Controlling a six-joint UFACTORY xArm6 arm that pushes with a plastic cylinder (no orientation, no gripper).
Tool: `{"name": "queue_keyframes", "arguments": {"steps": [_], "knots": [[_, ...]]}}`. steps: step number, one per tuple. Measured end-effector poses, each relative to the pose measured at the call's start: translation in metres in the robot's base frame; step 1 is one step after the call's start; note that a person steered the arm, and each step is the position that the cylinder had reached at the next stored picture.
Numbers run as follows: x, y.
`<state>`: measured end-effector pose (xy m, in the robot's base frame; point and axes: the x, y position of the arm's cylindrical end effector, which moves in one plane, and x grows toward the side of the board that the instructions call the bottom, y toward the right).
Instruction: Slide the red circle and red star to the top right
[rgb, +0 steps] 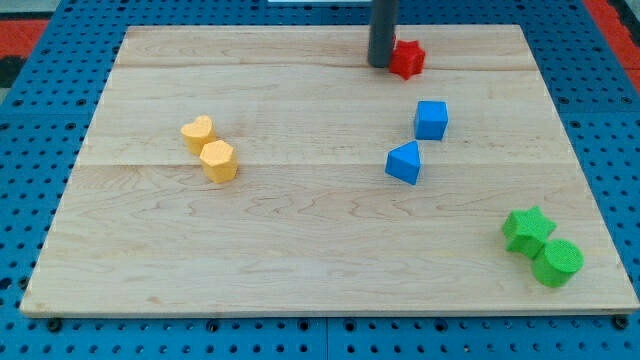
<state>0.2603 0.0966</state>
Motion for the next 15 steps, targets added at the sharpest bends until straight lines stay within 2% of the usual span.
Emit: {"name": "queue_keyframes", "arguments": {"steps": [1, 3, 5, 6, 7, 8, 9, 12, 13, 14, 15], "knots": [[-0.002, 0.036], [0.016, 0.0], [0.039, 0.057], [0.019, 0.09], [0.023, 0.101], [0.045, 0.066], [0.035, 0.043], [-0.008, 0.1], [0.008, 0.047], [0.006, -0.046], [-0.01, -0.089]]}}
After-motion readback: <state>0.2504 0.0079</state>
